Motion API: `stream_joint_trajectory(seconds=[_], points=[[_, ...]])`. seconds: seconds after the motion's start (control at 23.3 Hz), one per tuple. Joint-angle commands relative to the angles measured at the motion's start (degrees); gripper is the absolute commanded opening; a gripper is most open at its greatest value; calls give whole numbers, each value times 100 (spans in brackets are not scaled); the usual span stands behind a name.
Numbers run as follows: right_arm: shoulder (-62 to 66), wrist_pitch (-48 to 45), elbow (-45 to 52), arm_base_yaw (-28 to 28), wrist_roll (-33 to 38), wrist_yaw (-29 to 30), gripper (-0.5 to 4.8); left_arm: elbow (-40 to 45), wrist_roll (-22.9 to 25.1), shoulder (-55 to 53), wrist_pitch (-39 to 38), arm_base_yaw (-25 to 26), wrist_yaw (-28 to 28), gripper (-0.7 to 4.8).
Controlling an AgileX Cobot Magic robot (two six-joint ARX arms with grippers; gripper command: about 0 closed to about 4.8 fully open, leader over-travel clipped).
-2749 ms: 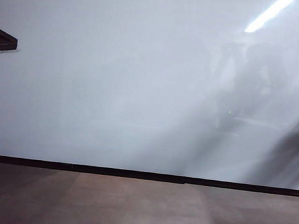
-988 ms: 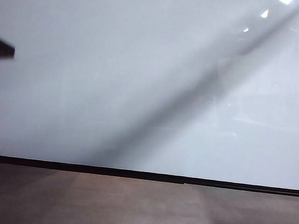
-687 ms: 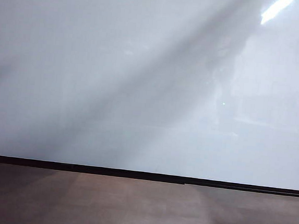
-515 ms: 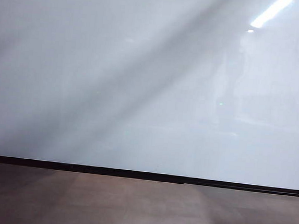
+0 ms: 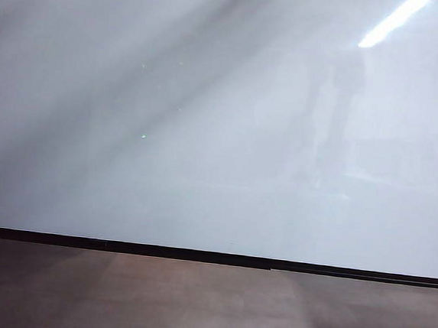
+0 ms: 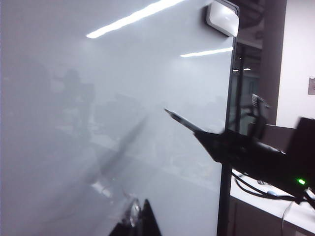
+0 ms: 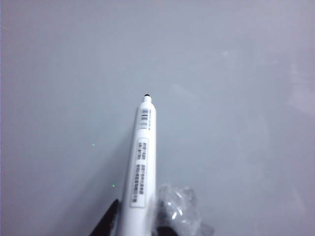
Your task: Reach to the right to find the marker pen, pick it up, and write the number 17 on the whiteboard.
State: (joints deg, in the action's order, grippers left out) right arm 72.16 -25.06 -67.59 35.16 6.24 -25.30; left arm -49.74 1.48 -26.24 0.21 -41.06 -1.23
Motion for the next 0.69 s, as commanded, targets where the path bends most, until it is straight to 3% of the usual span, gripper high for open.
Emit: stream_joint_trajectory(seconds=[0.04,0.69], points=[[264,-131,-343,2,9,103,-6,-31,4,-35,-57,13,-13,-5],[833,-313,-634,-162,114,175,-6,-31,4,-35,-55,13,-22,-5]])
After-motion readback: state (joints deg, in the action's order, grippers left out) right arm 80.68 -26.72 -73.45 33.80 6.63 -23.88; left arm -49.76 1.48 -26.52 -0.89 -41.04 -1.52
